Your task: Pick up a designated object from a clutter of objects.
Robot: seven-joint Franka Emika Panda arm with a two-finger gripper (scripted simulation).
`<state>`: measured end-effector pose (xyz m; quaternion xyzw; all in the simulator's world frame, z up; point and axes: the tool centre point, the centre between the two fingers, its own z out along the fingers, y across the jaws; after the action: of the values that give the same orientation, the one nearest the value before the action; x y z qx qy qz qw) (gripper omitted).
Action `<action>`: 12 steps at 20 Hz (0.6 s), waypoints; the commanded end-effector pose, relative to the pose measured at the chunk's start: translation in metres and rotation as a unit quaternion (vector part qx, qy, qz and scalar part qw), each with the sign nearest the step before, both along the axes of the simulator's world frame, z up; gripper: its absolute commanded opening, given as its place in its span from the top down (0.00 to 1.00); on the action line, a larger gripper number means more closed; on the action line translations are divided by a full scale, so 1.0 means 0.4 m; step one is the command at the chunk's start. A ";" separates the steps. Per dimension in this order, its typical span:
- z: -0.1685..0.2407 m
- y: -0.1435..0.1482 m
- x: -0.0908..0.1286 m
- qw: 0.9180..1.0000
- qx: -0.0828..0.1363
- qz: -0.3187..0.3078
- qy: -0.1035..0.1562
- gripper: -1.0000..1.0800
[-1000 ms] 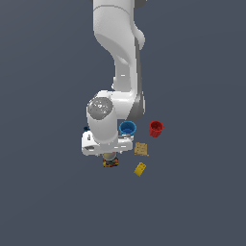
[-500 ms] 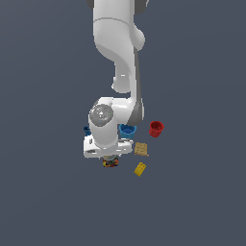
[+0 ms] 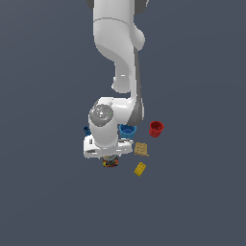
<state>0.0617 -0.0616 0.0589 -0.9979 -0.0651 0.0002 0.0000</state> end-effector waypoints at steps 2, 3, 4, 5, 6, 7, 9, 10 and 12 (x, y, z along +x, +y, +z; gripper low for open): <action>0.007 0.002 0.000 1.000 0.000 0.000 0.000 1.00; 0.012 0.004 0.000 1.000 0.000 0.000 0.000 1.00; 0.018 0.007 0.000 1.000 0.000 0.000 0.000 1.00; 0.026 0.011 0.000 1.000 0.000 0.000 0.000 1.00; 0.036 0.015 0.000 1.000 0.000 0.000 0.000 1.00; 0.047 0.020 0.000 1.000 0.000 0.000 0.000 1.00; 0.074 0.032 0.000 1.000 0.000 0.000 0.000 1.00; 0.090 0.039 0.000 1.000 0.000 0.000 0.000 1.00; 0.127 0.055 -0.001 1.000 0.000 0.000 0.000 1.00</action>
<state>0.0601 -0.0445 0.0967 -0.9979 -0.0648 0.0025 0.0001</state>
